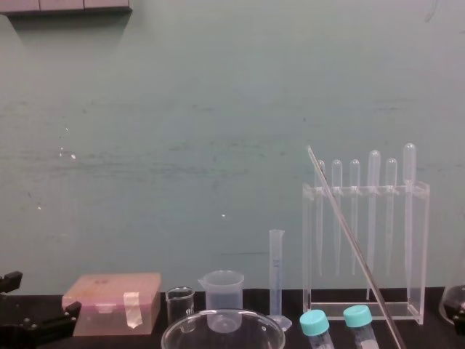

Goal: Hold the thermometer with one hand and immerse one end into the beaker, then reinsert it into the test tube rack.

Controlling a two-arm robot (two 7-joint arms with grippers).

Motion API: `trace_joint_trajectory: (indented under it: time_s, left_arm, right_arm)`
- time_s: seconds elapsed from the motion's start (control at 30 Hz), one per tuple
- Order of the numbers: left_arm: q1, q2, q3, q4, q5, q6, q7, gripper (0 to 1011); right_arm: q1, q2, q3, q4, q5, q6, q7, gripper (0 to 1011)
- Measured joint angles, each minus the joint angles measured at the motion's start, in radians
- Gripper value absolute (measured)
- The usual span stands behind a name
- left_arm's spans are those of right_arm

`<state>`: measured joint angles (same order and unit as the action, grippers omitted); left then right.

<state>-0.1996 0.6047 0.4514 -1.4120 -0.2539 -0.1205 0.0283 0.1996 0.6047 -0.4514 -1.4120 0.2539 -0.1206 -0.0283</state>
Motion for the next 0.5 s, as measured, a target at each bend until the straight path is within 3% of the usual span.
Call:
trace_joint_trajectory:
  time_s: [0.5]
  left_arm:
    - [0.0, 0.0, 0.0, 0.0, 0.0, 0.0, 0.0, 1008]
  right_arm:
    - [0.0, 0.0, 0.0, 0.0, 0.0, 0.0, 0.0, 1003]
